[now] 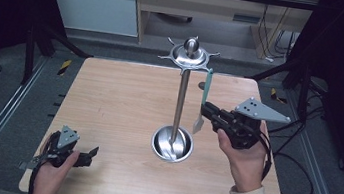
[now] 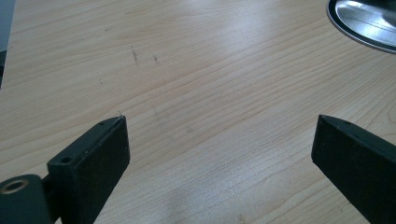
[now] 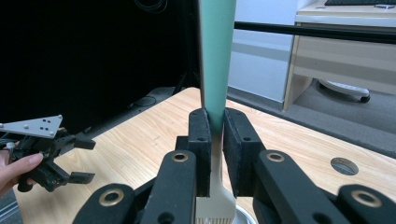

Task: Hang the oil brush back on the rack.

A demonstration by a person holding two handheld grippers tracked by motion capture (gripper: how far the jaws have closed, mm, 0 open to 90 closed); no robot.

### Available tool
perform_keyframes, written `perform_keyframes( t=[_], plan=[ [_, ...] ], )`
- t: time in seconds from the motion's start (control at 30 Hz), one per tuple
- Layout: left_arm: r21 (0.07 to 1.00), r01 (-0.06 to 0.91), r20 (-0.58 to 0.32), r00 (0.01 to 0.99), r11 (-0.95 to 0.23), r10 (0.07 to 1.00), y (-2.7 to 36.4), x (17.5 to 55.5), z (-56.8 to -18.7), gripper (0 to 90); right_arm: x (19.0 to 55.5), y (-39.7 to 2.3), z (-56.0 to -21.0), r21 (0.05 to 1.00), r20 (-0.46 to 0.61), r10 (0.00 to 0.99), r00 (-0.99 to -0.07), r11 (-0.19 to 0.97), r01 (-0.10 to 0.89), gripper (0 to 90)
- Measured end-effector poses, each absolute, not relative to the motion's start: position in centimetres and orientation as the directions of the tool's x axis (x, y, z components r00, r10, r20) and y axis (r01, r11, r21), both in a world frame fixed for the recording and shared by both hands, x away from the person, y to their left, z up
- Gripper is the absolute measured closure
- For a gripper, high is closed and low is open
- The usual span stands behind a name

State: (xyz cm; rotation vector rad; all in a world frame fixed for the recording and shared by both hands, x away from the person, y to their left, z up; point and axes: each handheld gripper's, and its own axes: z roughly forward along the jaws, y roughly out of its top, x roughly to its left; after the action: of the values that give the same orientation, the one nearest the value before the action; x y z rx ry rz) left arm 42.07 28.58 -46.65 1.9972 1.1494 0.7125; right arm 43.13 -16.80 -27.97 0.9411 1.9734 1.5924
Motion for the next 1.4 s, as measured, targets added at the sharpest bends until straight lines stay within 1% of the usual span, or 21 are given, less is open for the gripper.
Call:
perform_keyframes(
  t=[0.6, 0.83, 0.97, 1.2, 1.4],
  plan=[
    [0.798, 0.493, 0.106, 0.453, -0.347, 0.885, 28.6, 42.1, -46.6, 3.9, 43.1, -17.0, -27.7, 0.964, 0.073, 0.734, -0.675, 0.121, 0.235, 81.3],
    [0.798, 0.492, 0.107, 0.452, -0.348, 0.885, 28.6, 42.1, -46.6, 3.9, 42.7, -17.5, -27.3, 0.963, 0.061, 0.741, -0.669, 0.132, 0.234, 78.8],
    [0.798, 0.493, 0.106, 0.453, -0.347, 0.885, 28.6, 42.1, -46.6, 3.9, 42.6, -17.8, -27.1, 0.962, 0.039, 0.757, -0.653, 0.149, 0.230, 75.1],
    [0.798, 0.492, 0.106, 0.453, -0.347, 0.885, 28.6, 42.1, -46.6, 3.9, 42.5, -18.5, -27.1, 0.954, 0.025, 0.796, -0.604, 0.161, 0.251, 59.9],
    [0.798, 0.493, 0.105, 0.452, -0.347, 0.886, 28.6, 42.1, -46.6, 3.9, 42.7, -19.2, -27.4, 0.947, 0.019, 0.817, -0.576, 0.170, 0.272, 50.9]
  ],
)
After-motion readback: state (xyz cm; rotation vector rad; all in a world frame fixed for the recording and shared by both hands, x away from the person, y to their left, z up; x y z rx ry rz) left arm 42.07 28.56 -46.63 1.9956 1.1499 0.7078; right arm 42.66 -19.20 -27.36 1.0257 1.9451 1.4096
